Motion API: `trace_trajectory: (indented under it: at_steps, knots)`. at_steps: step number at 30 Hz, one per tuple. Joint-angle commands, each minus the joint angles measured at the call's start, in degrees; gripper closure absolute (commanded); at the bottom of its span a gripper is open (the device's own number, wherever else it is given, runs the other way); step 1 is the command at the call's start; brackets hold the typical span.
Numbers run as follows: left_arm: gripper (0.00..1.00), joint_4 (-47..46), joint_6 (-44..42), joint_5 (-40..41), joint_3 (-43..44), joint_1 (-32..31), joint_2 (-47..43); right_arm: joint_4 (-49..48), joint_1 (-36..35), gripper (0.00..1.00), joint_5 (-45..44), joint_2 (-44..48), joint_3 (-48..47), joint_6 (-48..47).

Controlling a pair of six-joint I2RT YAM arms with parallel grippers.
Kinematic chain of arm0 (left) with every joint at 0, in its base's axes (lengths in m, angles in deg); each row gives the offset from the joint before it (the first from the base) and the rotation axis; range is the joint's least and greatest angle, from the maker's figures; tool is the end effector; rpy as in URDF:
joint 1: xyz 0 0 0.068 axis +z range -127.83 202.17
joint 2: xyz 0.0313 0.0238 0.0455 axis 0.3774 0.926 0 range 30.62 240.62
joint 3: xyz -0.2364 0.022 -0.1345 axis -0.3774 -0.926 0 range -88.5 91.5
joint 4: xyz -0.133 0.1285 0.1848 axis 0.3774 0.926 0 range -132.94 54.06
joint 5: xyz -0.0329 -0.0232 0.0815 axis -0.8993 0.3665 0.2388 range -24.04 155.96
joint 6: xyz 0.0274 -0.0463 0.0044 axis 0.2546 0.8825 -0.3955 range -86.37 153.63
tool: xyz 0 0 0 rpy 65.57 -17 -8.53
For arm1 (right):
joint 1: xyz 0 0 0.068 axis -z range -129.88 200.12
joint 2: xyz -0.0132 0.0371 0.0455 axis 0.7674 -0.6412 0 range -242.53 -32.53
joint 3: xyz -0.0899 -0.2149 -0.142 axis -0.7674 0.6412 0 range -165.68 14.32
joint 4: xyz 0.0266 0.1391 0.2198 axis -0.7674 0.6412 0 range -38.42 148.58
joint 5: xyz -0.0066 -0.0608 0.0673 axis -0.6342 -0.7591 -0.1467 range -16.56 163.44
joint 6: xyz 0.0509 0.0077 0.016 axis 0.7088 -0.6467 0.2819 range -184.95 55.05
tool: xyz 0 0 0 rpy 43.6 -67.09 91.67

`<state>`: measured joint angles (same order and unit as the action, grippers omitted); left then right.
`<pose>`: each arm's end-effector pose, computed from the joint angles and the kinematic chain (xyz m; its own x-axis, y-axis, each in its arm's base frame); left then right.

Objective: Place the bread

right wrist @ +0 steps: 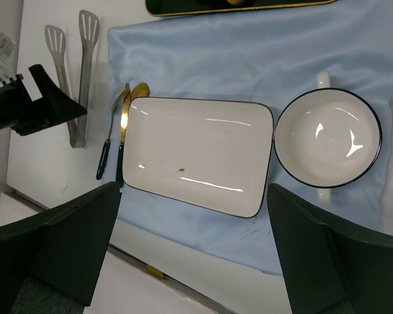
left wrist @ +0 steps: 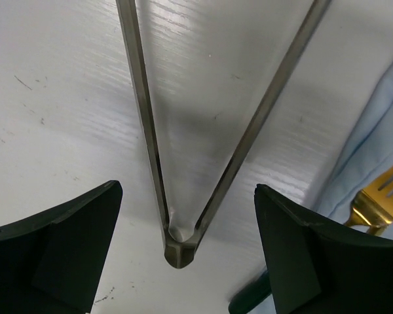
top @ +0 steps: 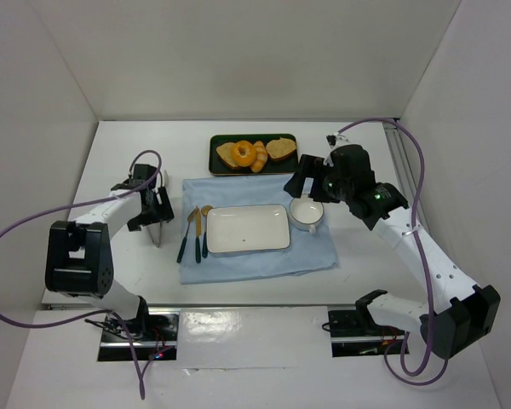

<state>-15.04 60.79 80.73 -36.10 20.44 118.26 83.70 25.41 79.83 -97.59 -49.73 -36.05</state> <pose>0.2930 0.0001 0.1883 -0.7542 -0.4187 -0.5058 -0.4834 0.8754 -0.0040 0.2221 0.1066 0.3487 -0.6763 0.2176 -0.7038 -0.1978 0.8666 0.4581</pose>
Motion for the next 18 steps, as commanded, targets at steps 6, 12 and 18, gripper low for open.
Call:
trace_trajectory:
  at_steps: [6,12,18]
  knots:
    - [0.05,0.05,0.26,1.23,4.81,1.91,6.48,-2.15,1.51,0.0,1.43,2.91,0.77,0.1]
    - [0.06,-0.48,-0.26,0.7,8.24,1.91,10.97,-0.92,2.65,0.0,2.04,3.97,1.29,0.1]
    - [0.07,-1.01,-0.79,0.7,11.22,1.91,16.06,-0.39,3.18,0.0,2.04,4.5,1.3,-0.43]
